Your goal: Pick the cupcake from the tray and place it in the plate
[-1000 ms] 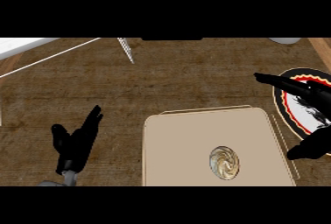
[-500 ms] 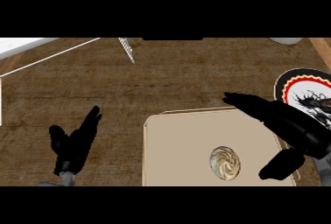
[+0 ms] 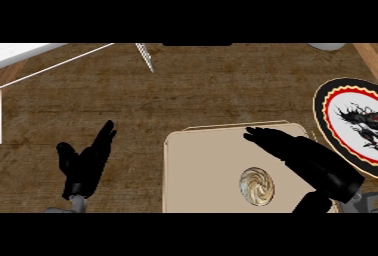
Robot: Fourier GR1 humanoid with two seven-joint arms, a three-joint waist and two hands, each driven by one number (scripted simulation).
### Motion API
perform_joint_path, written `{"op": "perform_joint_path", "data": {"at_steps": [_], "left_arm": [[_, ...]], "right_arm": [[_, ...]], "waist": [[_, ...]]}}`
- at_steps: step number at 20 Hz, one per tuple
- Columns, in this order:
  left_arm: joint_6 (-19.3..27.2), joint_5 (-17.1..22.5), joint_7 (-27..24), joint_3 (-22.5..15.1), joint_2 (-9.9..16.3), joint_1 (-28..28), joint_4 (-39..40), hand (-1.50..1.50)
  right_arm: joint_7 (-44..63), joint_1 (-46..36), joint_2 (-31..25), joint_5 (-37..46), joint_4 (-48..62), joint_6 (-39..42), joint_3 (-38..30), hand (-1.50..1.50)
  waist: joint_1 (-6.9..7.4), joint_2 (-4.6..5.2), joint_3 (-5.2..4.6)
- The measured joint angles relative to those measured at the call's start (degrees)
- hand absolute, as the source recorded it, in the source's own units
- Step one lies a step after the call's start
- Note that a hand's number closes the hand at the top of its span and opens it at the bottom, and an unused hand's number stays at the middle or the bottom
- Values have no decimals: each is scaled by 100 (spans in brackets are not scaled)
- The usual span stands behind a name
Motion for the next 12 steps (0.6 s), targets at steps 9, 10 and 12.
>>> {"op": "perform_joint_path", "data": {"at_steps": [9,10,12], "left_arm": [[-67,-193,37,112,-186,-29,43,0],[-67,-208,126,129,-188,-48,9,0],[-124,-219,106,162,-216,-27,5,0]], "right_arm": [[2,432,395,1051,-107,-134,259,-150],[35,410,456,1154,-84,-125,257,-150],[22,476,496,1362,-37,-136,267,-150]], "waist": [[-2,-1,3],[1,1,2],[2,0,2]]}}
